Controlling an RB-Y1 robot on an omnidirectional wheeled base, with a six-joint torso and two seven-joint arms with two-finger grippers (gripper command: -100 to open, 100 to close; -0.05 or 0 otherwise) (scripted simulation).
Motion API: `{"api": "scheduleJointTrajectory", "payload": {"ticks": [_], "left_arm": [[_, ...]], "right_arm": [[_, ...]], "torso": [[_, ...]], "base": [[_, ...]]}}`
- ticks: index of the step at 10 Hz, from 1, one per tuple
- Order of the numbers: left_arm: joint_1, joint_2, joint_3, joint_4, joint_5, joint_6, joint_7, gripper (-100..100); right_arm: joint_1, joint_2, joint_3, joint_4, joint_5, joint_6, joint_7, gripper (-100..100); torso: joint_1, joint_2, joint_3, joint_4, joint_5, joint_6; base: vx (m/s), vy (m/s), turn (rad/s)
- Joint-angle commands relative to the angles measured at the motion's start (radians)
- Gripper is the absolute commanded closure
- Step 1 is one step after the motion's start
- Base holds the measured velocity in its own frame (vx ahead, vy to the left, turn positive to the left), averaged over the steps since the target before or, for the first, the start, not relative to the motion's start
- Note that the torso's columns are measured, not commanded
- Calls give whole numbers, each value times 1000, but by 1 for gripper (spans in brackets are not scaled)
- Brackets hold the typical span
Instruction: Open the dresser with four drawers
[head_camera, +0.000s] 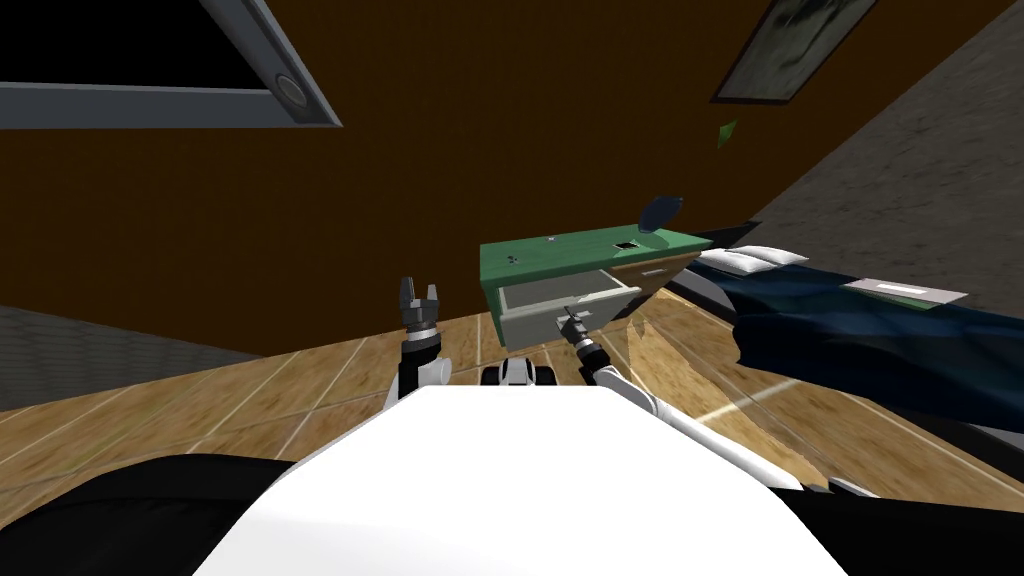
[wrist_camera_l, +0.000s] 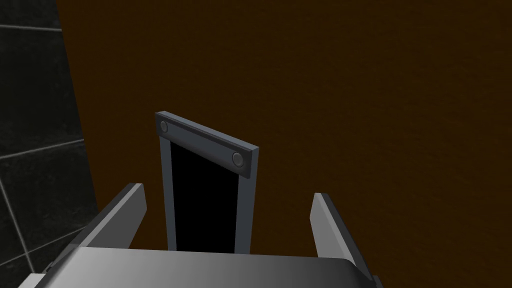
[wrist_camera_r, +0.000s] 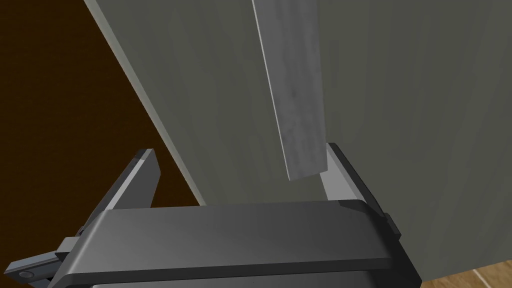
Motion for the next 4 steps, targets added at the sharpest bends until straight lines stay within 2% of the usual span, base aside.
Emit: {"api": "scheduleJointTrajectory", "payload": {"ticks": [1,4], "left_arm": [[0,0,0,0,0,0,0,0],[0,0,0,0,0,0,0,0]], "right_arm": [[1,0,1,2,0,-1,0,0],[4,-1,3,5,-1,-3,0,0]], "torso": [[0,-2,-1,-1,0,0],[-1,-6,-3,-4,-1,0]], "base": [[0,0,0],[0,0,0]]}}
